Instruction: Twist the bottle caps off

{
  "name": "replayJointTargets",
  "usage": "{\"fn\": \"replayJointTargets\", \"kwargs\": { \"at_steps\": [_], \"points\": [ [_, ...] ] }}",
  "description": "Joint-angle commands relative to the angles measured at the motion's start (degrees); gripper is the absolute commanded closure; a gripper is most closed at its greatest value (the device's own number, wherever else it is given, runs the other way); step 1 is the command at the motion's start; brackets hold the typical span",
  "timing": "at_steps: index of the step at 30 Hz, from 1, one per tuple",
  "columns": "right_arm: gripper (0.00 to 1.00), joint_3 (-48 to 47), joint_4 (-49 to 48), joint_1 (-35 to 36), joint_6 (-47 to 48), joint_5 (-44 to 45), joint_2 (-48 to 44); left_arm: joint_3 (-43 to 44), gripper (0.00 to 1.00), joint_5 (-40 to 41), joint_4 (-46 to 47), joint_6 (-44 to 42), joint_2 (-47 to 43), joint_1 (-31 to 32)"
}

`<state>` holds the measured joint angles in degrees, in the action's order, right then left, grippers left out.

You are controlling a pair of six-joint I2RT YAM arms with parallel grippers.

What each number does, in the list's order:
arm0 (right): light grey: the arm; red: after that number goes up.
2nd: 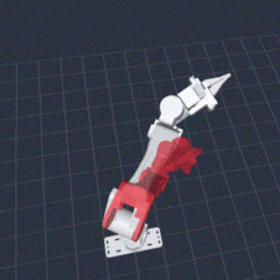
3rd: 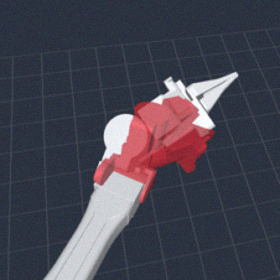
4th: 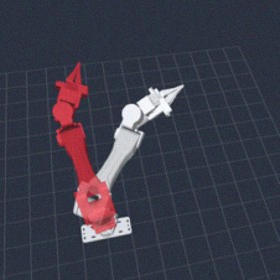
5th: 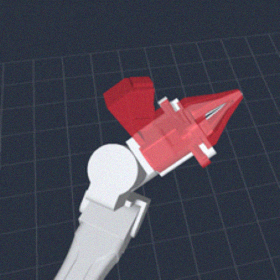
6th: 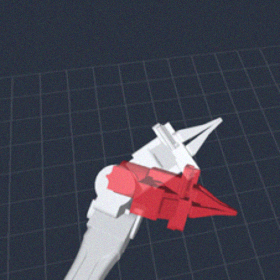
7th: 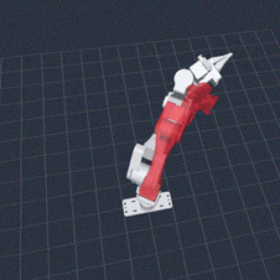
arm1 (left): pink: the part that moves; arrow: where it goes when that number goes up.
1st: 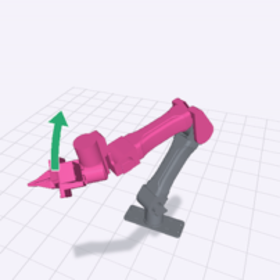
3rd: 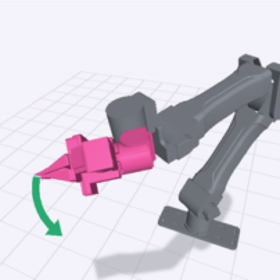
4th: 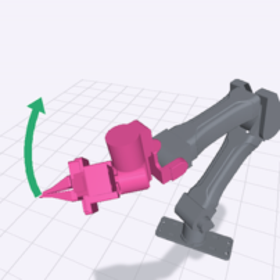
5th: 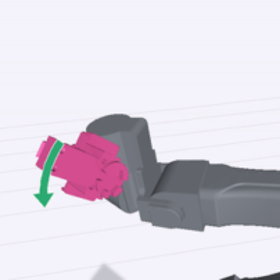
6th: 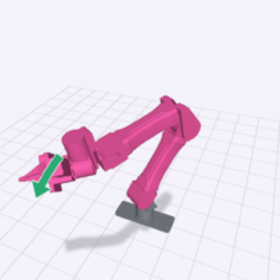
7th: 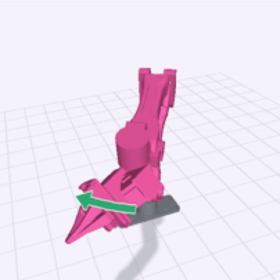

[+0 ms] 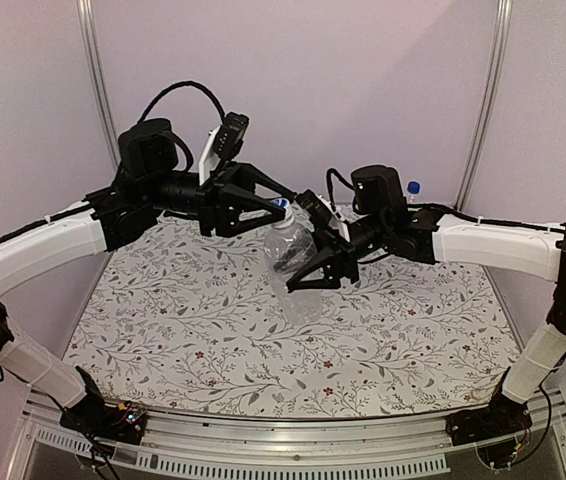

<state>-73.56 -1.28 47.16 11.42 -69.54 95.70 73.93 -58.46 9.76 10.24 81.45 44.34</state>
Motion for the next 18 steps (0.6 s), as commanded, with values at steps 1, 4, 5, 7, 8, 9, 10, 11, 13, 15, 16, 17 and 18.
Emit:
{"fn": "replayJointTargets", "kwargs": {
  "at_steps": [1, 4, 5, 7, 8, 9, 10, 11, 13, 15, 16, 17, 18],
  "points": [
    [0.57, -1.4, 0.4, 0.3, 0.4, 0.5, 0.5, -1.2, 0.6, 0.1, 1.3, -0.6, 0.0, -1.0],
    [0.57, -1.3, 0.5, 0.3, 0.5, 1.0, 0.5, -1.5, 0.63, 0.3, 1.2, -0.8, -0.3, -1.0],
    [0.57, -1.3, 0.6, 0.3, 0.5, 1.2, 0.5, -1.6, 0.63, 0.4, 1.2, -0.8, -0.4, -1.0],
    [0.57, -1.4, 0.6, 0.3, 0.6, 1.3, 0.5, -1.7, 0.67, 0.9, 0.9, -1.0, -0.5, -1.0],
    [0.57, -1.3, 0.6, 0.3, 0.5, 1.4, 0.5, -1.8, 0.7, 1.2, 0.7, -1.1, -0.6, -1.0],
    [0.57, -1.4, 0.6, 0.3, 0.5, 1.7, 0.5, -1.8, 0.72, 1.4, 0.5, -1.0, -0.7, -1.0],
    [0.57, -1.3, 0.7, 0.3, 0.5, 2.2, 0.5, -1.8, 0.74, 1.5, 0.5, -1.0, -0.9, -1.0],
    [0.57, -1.4, 0.7, 0.3, 0.5, 2.7, 0.5, -2.0, 0.75, 1.9, 0.7, -0.6, -1.2, -1.0],
    [0.57, -1.4, 0.9, 0.3, 0.4, 4.1, 0.4, -2.6, 0.78, 2.8, 1.3, 0.0, -2.1, -1.0],
    [0.57, -1.4, 1.1, 0.3, 0.2, 6.3, 0.3, -3.5, 0.84, 4.7, 1.6, 1.1, -3.1, -1.0],
    [0.58, -1.4, 1.2, 0.3, 0.0, 7.7, 0.3, -3.7, 0.86, 6.2, 1.7, 1.6, -3.8, -1.0],
    [0.58, -1.4, 1.2, 0.3, -0.1, 9.2, 0.2, -4.3, 0.89, 8.0, 1.8, 2.3, -4.6, -0.9],
    [0.58, -1.5, 1.2, 0.3, -0.4, 11.1, 0.2, -4.7, 0.89, 10.5, 2.0, 3.2, -5.5, -0.8]
  ]
}}
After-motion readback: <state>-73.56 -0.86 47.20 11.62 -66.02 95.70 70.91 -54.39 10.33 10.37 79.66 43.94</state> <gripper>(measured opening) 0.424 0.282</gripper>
